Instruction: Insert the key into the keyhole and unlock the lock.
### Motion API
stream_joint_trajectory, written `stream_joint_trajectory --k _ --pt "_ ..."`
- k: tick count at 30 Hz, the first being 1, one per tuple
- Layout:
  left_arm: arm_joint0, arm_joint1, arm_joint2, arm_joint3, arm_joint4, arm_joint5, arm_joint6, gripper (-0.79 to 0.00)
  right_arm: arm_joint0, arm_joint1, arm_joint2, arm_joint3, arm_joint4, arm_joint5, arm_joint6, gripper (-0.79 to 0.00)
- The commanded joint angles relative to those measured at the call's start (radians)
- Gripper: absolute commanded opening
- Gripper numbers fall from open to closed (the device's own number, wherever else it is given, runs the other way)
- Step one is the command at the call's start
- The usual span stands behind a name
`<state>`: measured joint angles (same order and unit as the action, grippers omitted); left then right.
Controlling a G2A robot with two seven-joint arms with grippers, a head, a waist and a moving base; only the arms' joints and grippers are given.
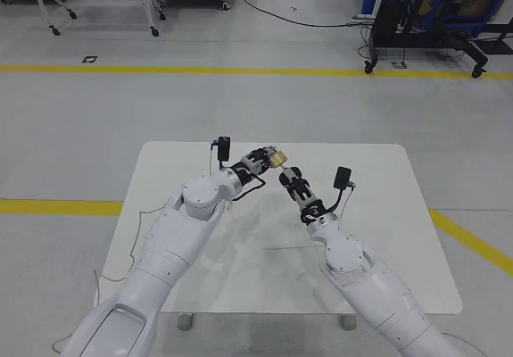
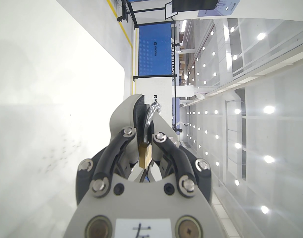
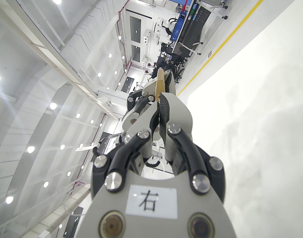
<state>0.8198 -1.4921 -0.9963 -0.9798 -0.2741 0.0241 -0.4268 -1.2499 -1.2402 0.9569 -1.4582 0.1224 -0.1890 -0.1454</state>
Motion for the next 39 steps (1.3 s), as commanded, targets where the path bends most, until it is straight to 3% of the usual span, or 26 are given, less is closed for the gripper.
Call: stream_joint_trajectory --k 1,16,17,18,34,39 --pt "0.001 -0.001 -0.001 0.0 0.002 0.0 -0.001 -0.785 0.0 -0.002 0.002 0.001 -0.021 0.003 -0.008 -0.785" --pt "0.004 -0.003 -0.004 -0.004 0.022 -0.004 -0.032 -0.785 0.014 -0.027 0.017 0.017 -0.085 0.026 -0.028 -0.785" --pt "0.004 -0.003 -0.005 -0.004 0.022 -0.004 -0.034 -0.785 0.014 -0.029 0.018 0.017 -0.076 0.023 -0.024 -0.446" --pt "0.004 -0.004 -0.007 -0.004 0.021 -0.003 -0.033 -0.785 0.013 -0.031 0.021 0.017 -0.068 0.021 -0.019 0.0" --pt "0.01 -0.008 -0.036 -0.007 -0.009 0.015 0.005 -0.785 0.012 -0.032 0.025 0.017 -0.054 0.019 -0.006 0.0" --pt "0.012 -0.009 -0.042 -0.008 -0.009 0.009 0.011 -0.785 -0.029 -0.033 0.091 -0.022 0.233 -0.006 0.147 -0.009"
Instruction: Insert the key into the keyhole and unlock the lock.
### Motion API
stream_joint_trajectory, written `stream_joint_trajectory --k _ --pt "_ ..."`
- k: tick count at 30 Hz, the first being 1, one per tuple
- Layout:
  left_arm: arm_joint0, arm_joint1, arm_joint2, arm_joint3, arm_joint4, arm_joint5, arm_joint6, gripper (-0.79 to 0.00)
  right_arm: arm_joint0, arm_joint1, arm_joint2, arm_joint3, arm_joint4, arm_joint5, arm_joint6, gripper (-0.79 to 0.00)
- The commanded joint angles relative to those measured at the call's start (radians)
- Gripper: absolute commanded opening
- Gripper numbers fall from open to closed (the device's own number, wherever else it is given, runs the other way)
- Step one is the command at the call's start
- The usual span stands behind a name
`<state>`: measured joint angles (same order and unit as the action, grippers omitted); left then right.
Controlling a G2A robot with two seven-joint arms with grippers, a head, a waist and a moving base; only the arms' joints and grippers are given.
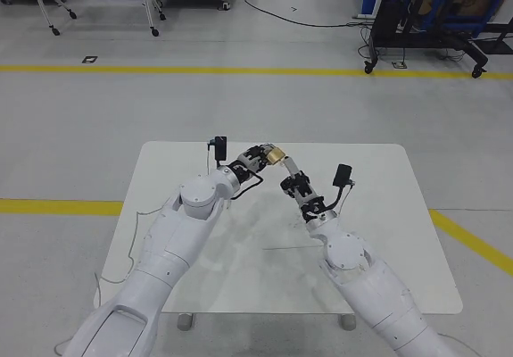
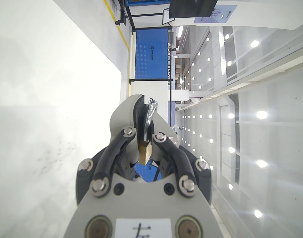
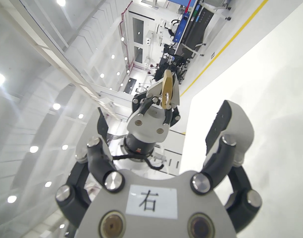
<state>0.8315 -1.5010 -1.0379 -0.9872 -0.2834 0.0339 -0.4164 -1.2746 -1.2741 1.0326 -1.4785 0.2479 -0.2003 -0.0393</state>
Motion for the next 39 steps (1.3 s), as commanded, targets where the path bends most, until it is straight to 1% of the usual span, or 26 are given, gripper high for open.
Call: stream_joint_trajectory --k 1,3,5,6,8,10,12,14,18,20,26,29,31,32,34,35,36,39 --pt "0.002 0.0 -0.002 -0.001 0.0 -0.001 0.001 -0.785 -0.009 0.002 0.029 -0.004 0.162 0.02 0.077 -0.049" --pt "0.003 -0.001 0.0 -0.005 0.006 -0.005 -0.002 -0.785 -0.011 0.003 0.053 -0.003 0.261 0.067 0.157 -0.182" --pt "0.005 -0.001 0.001 -0.008 0.009 -0.012 -0.008 -0.785 -0.01 0.005 0.073 0.002 0.354 0.124 0.244 -0.262" --pt "0.005 -0.001 0.0 -0.009 0.011 -0.016 -0.011 -0.785 -0.009 0.006 0.084 0.006 0.395 0.149 0.287 -0.32" --pt "0.007 0.0 -0.002 -0.011 0.017 -0.028 -0.015 -0.785 -0.007 0.008 0.102 0.016 0.447 0.183 0.347 -0.4" --pt "0.01 0.0 -0.003 -0.014 0.022 -0.038 -0.02 -0.785 -0.005 0.008 0.115 0.026 0.486 0.202 0.388 -0.422" --pt "0.012 0.001 -0.003 -0.016 0.027 -0.041 -0.026 -0.785 -0.001 0.008 0.123 0.034 0.505 0.21 0.405 -0.449" --pt "0.013 0.001 -0.002 -0.019 0.035 -0.047 -0.031 -0.785 0.004 0.006 0.13 0.041 0.535 0.215 0.42 -0.456" --pt "0.016 0.001 -0.002 -0.022 0.045 -0.053 -0.035 -0.785 0.014 0.003 0.14 0.056 0.585 0.229 0.449 -0.499" --pt "0.017 0.001 -0.003 -0.023 0.047 -0.056 -0.038 -0.785 0.02 0.001 0.143 0.064 0.595 0.232 0.451 -0.493" --pt "0.016 0.001 -0.005 -0.022 0.052 -0.058 -0.046 -0.785 0.032 -0.006 0.138 0.081 0.611 0.235 0.447 -0.554" --pt "0.016 0.001 -0.008 -0.023 0.053 -0.061 -0.047 -0.785 0.037 -0.008 0.134 0.09 0.611 0.238 0.449 -0.597" --pt "0.017 0.001 -0.008 -0.023 0.054 -0.062 -0.048 -0.785 0.039 -0.01 0.132 0.095 0.612 0.239 0.45 -0.656" --pt "0.017 0.001 -0.009 -0.024 0.054 -0.063 -0.05 -0.785 0.04 -0.011 0.132 0.098 0.613 0.239 0.45 -0.705" --pt "0.017 0.001 -0.009 -0.024 0.056 -0.064 -0.052 -0.785 0.041 -0.012 0.132 0.101 0.614 0.239 0.449 -0.751" --pt "0.018 0.001 -0.009 -0.025 0.056 -0.064 -0.053 -0.785 0.041 -0.013 0.133 0.103 0.616 0.239 0.448 -0.754" --pt "0.018 0.001 -0.009 -0.025 0.057 -0.064 -0.053 -0.785 0.041 -0.014 0.133 0.103 0.617 0.238 0.448 -0.785" --pt "0.019 0.0 -0.009 -0.026 0.057 -0.066 -0.056 -0.785 0.04 -0.016 0.135 0.105 0.62 0.239 0.447 -0.785"
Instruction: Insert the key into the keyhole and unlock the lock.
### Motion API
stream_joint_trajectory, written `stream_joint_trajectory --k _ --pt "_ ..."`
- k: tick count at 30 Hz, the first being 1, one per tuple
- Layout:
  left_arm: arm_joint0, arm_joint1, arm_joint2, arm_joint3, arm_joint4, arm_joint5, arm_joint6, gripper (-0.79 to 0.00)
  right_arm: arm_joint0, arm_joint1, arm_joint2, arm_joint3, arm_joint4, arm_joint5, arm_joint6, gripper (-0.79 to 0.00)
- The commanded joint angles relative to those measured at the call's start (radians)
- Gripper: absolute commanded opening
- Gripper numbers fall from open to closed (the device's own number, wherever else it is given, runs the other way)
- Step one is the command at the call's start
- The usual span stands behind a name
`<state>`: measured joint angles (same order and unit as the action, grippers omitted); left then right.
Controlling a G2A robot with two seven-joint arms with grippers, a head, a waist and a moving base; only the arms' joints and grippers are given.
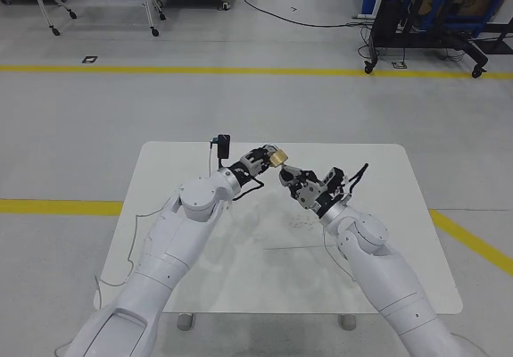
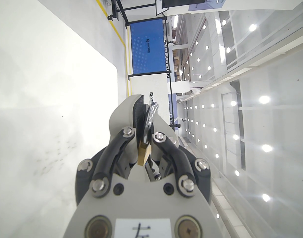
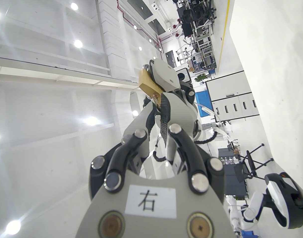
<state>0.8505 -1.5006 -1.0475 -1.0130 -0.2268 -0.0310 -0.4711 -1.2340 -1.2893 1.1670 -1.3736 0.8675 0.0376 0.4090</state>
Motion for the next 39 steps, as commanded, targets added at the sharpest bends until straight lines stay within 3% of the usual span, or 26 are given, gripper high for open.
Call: stream_joint_trajectory --k 1,9,13,27,36,38,39 --pt "0.0 0.0 0.0 0.0 0.001 0.0 -0.002 -0.785 0.0 -0.001 0.001 0.0 0.001 0.002 -0.002 -0.785" --pt "0.003 -0.001 0.003 -0.005 0.01 -0.013 -0.017 -0.785 0.002 -0.007 0.004 0.007 0.065 0.047 0.03 -0.785" --pt "0.007 0.0 0.005 -0.01 0.017 -0.031 -0.032 -0.785 0.017 -0.012 0.023 0.04 0.216 0.145 0.117 -0.785" --pt "0.016 0.001 -0.005 -0.021 0.024 -0.062 -0.034 -0.785 0.056 -0.015 0.061 0.148 0.481 0.406 0.338 -0.785" --pt "0.017 0.001 -0.01 -0.021 0.017 -0.066 -0.033 -0.785 0.08 -0.013 0.065 0.179 0.453 0.4 0.35 -0.785" --pt "0.017 0.001 -0.011 -0.02 0.016 -0.065 -0.034 -0.785 0.079 -0.012 0.065 0.173 0.425 0.38 0.342 -0.271" --pt "0.016 0.0 -0.011 -0.02 0.016 -0.064 -0.034 -0.785 0.078 -0.011 0.066 0.168 0.406 0.364 0.336 -0.166"
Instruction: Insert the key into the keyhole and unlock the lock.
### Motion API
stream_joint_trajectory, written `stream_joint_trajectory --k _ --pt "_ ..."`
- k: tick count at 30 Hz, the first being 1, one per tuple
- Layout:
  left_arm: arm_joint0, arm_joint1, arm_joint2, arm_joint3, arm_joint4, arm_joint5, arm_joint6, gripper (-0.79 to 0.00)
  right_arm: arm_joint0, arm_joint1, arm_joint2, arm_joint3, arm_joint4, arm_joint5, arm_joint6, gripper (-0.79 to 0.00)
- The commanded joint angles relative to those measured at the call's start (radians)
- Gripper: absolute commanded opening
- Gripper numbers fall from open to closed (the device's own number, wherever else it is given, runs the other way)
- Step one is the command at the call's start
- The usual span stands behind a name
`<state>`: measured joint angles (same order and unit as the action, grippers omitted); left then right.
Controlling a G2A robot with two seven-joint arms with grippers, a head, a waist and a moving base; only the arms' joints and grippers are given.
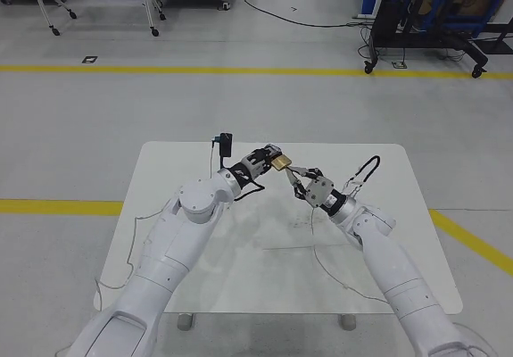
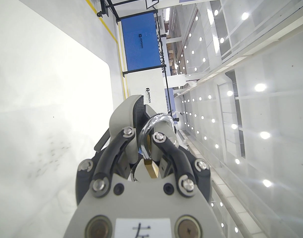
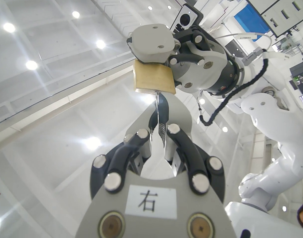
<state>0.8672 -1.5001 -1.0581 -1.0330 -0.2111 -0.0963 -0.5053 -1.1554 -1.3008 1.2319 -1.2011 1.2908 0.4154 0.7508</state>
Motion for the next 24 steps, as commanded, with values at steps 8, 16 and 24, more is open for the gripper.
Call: stream_joint_trajectory --k 8,16,24 --pt "-0.004 -0.002 0.007 0.007 0.024 0.015 0.021 -0.785 -0.058 0.026 0.07 -0.11 -0.199 -0.151 -0.044 0.0" --pt "-0.017 -0.019 0.098 0.036 0.142 0.123 0.063 -0.785 -0.197 0.056 0.24 -0.278 -0.379 -0.374 -0.227 0.0" --pt "-0.07 -0.049 0.25 0.122 0.382 0.296 0.127 -0.785 -0.231 0.058 0.27 -0.32 -0.423 -0.438 -0.303 0.0"
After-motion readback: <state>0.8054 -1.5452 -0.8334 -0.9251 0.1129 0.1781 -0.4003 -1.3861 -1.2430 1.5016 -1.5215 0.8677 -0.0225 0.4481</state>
